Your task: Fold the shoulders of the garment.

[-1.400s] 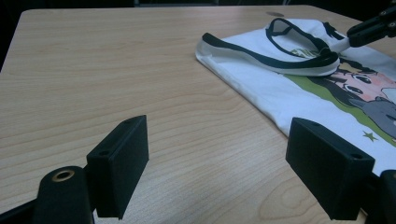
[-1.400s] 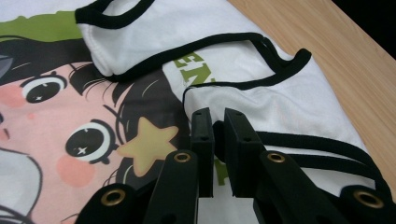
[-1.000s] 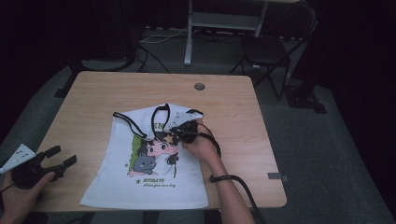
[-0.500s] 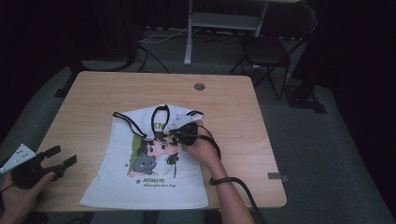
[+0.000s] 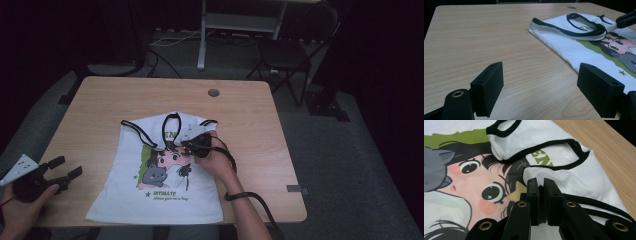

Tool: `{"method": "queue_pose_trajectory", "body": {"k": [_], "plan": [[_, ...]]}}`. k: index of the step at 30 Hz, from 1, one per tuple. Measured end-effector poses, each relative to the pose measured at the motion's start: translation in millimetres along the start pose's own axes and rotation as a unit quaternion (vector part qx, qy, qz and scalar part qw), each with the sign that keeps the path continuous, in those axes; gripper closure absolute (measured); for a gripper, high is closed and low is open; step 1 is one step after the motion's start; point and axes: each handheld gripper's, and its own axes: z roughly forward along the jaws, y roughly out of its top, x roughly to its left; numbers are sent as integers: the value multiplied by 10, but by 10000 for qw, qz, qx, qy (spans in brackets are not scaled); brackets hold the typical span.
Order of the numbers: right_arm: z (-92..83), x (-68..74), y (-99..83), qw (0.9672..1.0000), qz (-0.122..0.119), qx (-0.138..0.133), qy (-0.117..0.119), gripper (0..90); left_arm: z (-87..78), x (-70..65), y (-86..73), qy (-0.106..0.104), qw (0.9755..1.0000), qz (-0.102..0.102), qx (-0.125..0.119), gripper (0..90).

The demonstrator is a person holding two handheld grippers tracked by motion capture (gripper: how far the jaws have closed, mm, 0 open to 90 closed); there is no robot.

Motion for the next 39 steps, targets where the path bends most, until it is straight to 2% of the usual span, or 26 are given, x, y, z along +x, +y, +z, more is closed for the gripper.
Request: {"method": "queue_pose_trajectory", "body": {"k": [13, 28, 39], "plan": [[-14, 41, -9, 9998, 110, -112, 136, 850, -1, 2, 0, -5, 10000, 1, 1, 210], [-40, 133, -15, 9993, 91, -196, 296, 849, 0, 0, 0, 0, 10000, 3, 0, 210], [-32, 162, -75, 9992, 126, -148, 343, 842, -1, 1, 0, 5, 10000, 17, 13, 210]]}}
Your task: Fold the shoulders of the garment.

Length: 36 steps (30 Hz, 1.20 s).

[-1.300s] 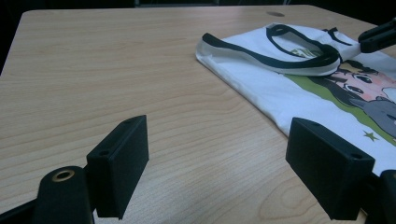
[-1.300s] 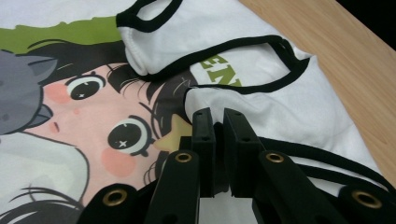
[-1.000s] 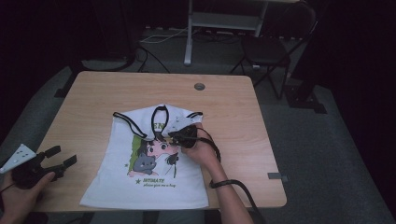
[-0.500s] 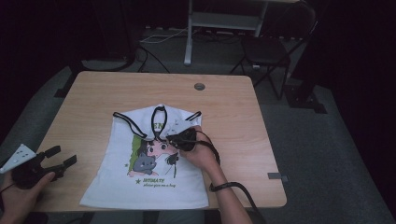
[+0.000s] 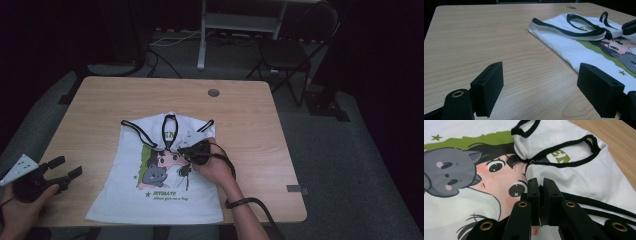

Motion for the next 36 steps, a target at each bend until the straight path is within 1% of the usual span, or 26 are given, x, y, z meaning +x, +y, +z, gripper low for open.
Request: {"method": "queue_pose_trajectory", "body": {"k": [1, 5, 7, 8, 10, 13, 16, 19, 21, 22, 25, 28, 30, 34, 36], "plan": [[3, -5, -8, 10000, 43, 17, 10, 838, -1, 0, 0, 0, 10000, 2, -1, 210], [18, -12, -25, 9998, 69, 141, 84, 811, -1, 3, -1, -8, 10000, -12, -21, 210], [13, -8, -18, 9996, 26, 236, 161, 773, 1, 0, 0, -4, 10000, -17, -13, 210], [6, -5, -10, 9994, -31, 298, 182, 768, 1, -1, 0, -5, 10000, -19, -12, 210], [-19, -17, 10, 9992, -79, 336, 191, 751, 1, -2, -1, -4, 10000, -12, -16, 210], [-77, -63, 55, 9997, -37, 175, 140, 728, 0, -1, 0, -5, 10000, -14, -14, 210], [-119, -134, 117, 9999, 158, -57, 9, 688, 2, -2, 0, 0, 10000, 5, 4, 210], [-82, -192, 182, 9989, 359, -261, -121, 656, -1, -1, 0, 2, 10000, 5, -3, 210], [-9, -203, 203, 9989, 379, -196, -182, 640, -2, 1, -1, -12, 10000, -12, -24, 210], [35, -198, 203, 9989, 423, -145, -165, 630, -4, 2, -1, -14, 10000, -14, -24, 210], [161, -162, 163, 9993, 363, 86, -75, 625, -6, 4, -1, -20, 10000, -17, -22, 210], [217, -119, 104, 9990, 386, 224, 21, 625, -3, 4, -1, -32, 10000, -8, -19, 210], [234, -96, 73, 9988, 399, 278, 77, 626, -1, 0, -1, -29, 10000, -10, -16, 210], [230, -88, 45, 9985, 489, 231, 67, 624, 0, -3, 0, -7, 10000, 14, -1, 210], [229, -87, 40, 9985, 496, 223, 62, 620, 0, -4, 0, -5, 10000, 16, -6, 210]]}}
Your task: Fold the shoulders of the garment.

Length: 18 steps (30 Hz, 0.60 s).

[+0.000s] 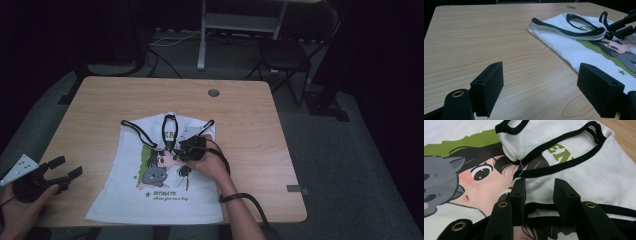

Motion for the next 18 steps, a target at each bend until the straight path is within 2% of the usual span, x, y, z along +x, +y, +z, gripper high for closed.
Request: {"method": "queue_pose_trajectory", "body": {"k": [3, 5, 9, 15, 18], "plan": [[-24, 3, 11, 10000, -37, 36, -77, 570, 0, 1, 0, -5, 10000, -14, -1, 210], [-62, -4, 15, 9999, 53, -84, -110, 561, -1, 3, 0, -17, 10000, -13, -12, 210], [-97, -18, -7, 9996, 149, -53, -239, 497, 0, 1, 0, -15, 10000, -24, -9, 210], [-197, -57, -87, 9981, 439, -219, -363, 348, 1, 1, 0, -2, 10000, -10, 5, 210], [-255, -87, -134, 9972, 598, -210, -400, 281, 0, -4, 1, 1, 10000, 7, 3, 210]]}}
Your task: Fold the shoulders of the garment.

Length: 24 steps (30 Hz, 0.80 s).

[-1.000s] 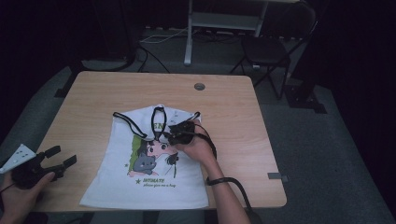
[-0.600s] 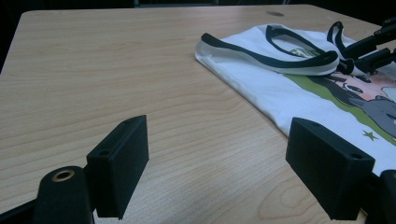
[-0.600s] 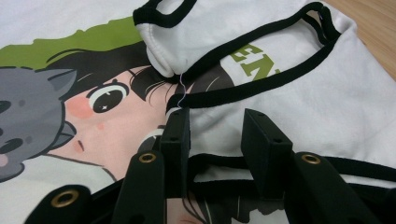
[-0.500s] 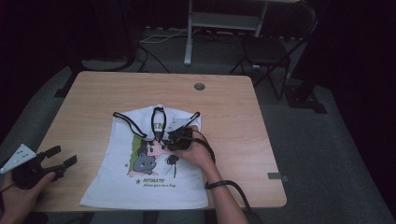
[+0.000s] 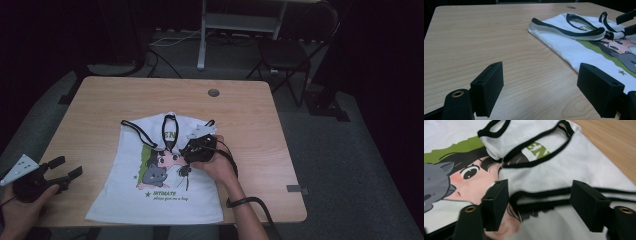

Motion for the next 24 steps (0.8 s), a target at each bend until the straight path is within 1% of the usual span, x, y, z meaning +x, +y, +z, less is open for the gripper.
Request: {"method": "queue_pose_trajectory", "body": {"k": [1, 3, 7, 9, 10, 12, 17, 20, 24], "plan": [[-15, -12, -10, 10000, 15, -3, -4, 261, 1, 0, 0, -1, 10000, -9, -2, 210], [-66, -47, -41, 9999, 133, -54, -12, 222, 1, 0, 0, 1, 10000, -23, -19, 210], [-167, -106, -96, 9994, 332, -119, -31, 198, -2, 10, -1, -37, 10000, -81, -45, 209], [-211, -134, -126, 9991, 399, -155, -38, 153, -1, 16, -1, -64, 9999, -133, -73, 210], [-245, -153, -147, 9988, 460, -129, -82, 135, 2, 18, 0, -72, 9998, -163, -87, 210], [-301, -181, -181, 9985, 503, -159, -136, 135, 12, 18, 4, -79, 9997, -208, -106, 210], [-459, -290, -286, 9970, 651, -315, -292, 134, 41, 15, 48, -63, 9997, -194, -161, 210], [-549, -346, -354, 9952, 793, -406, -400, 134, 65, 13, 80, -48, 9996, -198, -184, 210], [-665, -418, -452, 9931, 913, -465, -571, 134, 118, 10, 132, -48, 9997, -181, -172, 210]]}}
